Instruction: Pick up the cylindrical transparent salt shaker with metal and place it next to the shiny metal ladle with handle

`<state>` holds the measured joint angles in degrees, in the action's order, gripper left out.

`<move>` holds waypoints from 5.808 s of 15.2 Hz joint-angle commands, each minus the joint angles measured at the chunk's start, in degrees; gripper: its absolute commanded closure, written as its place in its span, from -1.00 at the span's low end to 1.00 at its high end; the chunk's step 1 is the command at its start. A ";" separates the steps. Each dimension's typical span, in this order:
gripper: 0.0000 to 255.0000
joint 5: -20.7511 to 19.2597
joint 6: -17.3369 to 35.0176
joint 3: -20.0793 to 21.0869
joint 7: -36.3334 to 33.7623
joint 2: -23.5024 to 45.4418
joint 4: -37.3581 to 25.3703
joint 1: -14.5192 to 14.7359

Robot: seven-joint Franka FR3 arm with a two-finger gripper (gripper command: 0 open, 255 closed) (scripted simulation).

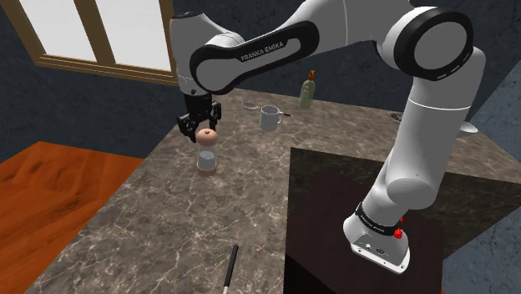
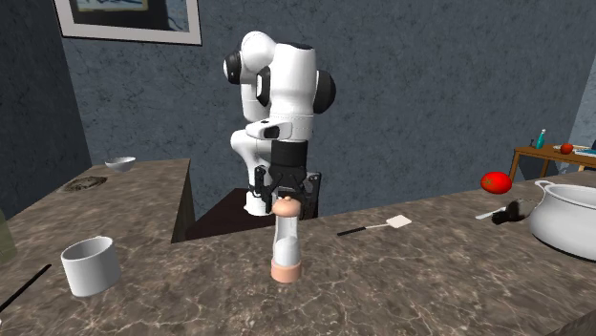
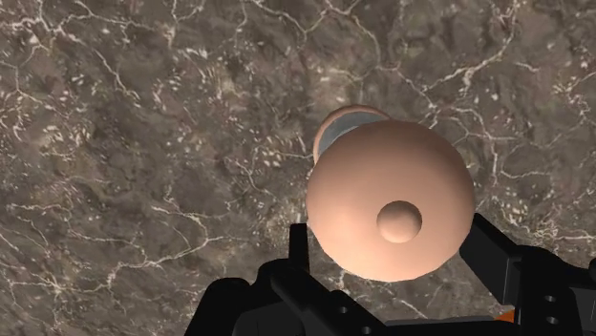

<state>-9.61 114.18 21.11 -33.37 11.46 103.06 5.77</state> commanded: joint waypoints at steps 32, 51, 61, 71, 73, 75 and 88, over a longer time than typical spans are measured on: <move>1.00 0.48 -25.69 0.76 2.16 0.57 -26.31 1.33; 1.00 1.26 -31.09 -4.15 16.70 1.91 -34.49 -7.42; 1.00 1.21 -33.16 -8.37 28.90 8.43 -44.08 -14.70; 1.00 0.66 -35.78 -10.69 37.18 18.26 -57.15 -19.46; 1.00 1.04 -32.75 -10.56 36.96 16.15 -52.00 -20.08; 1.00 1.33 -30.16 -10.49 36.80 14.58 -47.82 -20.55; 1.00 2.20 -17.17 -10.42 36.10 9.61 -29.85 -22.09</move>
<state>-7.43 96.11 10.70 2.79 21.24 72.18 -16.26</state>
